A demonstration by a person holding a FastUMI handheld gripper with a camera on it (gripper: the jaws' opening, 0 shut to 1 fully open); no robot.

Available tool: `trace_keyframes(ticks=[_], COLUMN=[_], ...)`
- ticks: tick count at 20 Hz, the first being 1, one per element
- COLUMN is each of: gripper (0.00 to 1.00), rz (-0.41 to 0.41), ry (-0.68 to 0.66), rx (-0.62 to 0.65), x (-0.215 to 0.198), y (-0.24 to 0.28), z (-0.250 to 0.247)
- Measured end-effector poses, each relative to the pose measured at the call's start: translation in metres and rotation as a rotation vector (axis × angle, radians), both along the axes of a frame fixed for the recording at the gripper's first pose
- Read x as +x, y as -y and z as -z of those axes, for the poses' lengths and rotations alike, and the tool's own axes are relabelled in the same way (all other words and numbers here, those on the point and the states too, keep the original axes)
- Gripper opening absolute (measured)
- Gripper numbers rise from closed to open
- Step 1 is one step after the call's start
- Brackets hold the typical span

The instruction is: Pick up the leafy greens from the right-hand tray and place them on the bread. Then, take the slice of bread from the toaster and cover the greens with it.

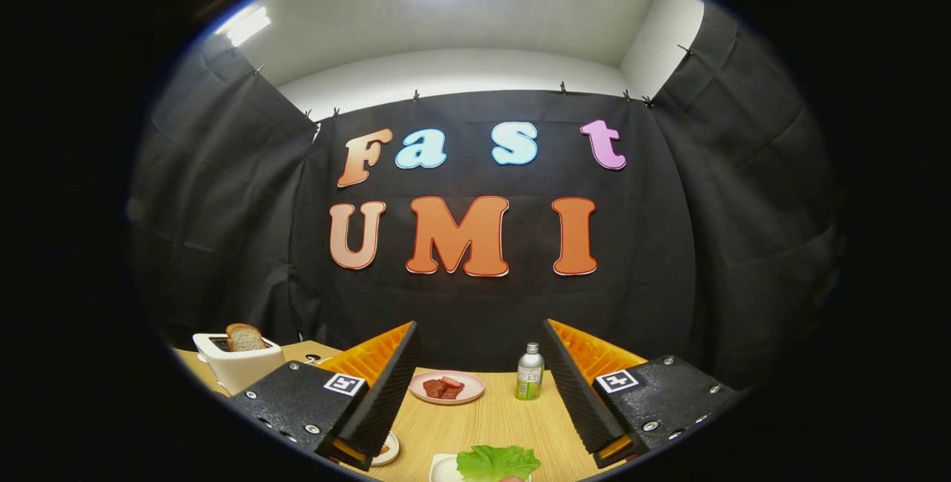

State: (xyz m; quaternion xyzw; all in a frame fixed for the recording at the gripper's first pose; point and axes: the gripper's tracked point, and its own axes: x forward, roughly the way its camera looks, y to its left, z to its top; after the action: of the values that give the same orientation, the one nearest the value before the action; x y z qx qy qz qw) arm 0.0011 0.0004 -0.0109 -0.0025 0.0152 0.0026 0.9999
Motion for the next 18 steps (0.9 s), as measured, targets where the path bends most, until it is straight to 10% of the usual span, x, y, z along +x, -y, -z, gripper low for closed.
trace_keyframes(ticks=[7,18], gripper=[0.97,0.97], rz=[-0.003,-0.041], ry=[-0.041,-0.542], rx=[0.011,0.032], x=[0.005,0.005], y=[0.002,0.006], z=[0.021,0.157])
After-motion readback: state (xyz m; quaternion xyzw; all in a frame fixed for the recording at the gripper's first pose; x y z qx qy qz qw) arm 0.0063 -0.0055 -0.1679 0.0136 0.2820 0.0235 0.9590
